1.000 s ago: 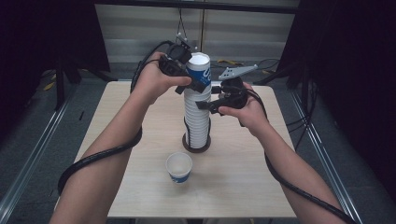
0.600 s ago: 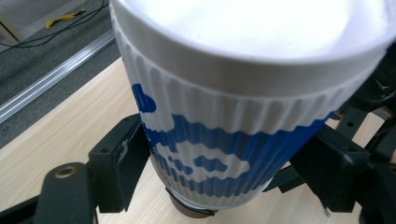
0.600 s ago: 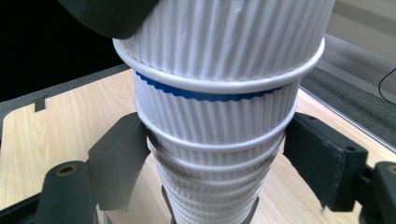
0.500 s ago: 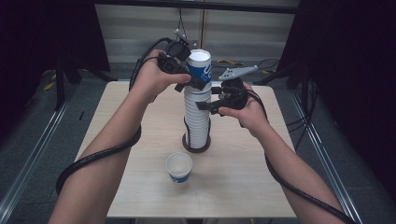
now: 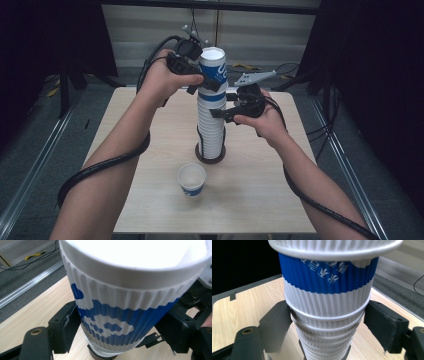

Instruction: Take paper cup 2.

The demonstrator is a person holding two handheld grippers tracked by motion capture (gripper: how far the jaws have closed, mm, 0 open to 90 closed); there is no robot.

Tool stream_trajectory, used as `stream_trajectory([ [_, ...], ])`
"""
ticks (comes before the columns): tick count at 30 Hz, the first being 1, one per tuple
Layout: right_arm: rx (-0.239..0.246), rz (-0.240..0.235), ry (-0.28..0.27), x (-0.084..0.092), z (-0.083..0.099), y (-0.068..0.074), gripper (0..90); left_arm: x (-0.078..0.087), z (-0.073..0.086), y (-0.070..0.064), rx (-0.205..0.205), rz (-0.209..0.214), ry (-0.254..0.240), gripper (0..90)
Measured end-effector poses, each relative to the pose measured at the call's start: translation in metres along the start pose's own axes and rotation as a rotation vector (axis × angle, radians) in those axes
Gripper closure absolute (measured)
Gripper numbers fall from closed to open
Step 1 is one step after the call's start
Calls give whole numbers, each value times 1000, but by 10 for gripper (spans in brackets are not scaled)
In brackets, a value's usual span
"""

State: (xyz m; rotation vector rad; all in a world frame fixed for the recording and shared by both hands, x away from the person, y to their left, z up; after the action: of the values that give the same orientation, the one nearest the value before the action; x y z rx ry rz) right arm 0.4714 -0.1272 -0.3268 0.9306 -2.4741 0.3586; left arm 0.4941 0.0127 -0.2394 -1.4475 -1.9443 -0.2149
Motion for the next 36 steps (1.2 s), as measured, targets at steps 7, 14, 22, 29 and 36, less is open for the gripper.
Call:
stream_trajectory([
  [7,-1,-1,-2,0,0,0,216,9,-6,-2,-15,-15,-7,232],
  [14,-9,3,-6,0,1,-1,217,16,-9,-3,-14,-14,-21,233],
  [22,-10,2,-4,0,1,0,216,26,-13,-7,-18,-16,-35,232],
  [29,-10,2,-4,0,1,0,216,33,-16,-11,-28,-25,-40,233],
  [36,-14,4,-6,0,1,0,216,38,-19,-13,-31,-38,-46,233],
])
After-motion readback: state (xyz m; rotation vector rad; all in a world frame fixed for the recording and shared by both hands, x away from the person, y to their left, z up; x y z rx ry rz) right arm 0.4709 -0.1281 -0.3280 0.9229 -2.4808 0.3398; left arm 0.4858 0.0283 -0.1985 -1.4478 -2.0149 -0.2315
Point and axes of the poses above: each handheld gripper's, and its own axes: x roughly backward along the jaws, z roughly out of its underside, y roughly to its left, the point moved 5 cm from there along -x, roughly forward along the jaws, and after that the axes turned 13 degrees about z, right-handed, at the moved point
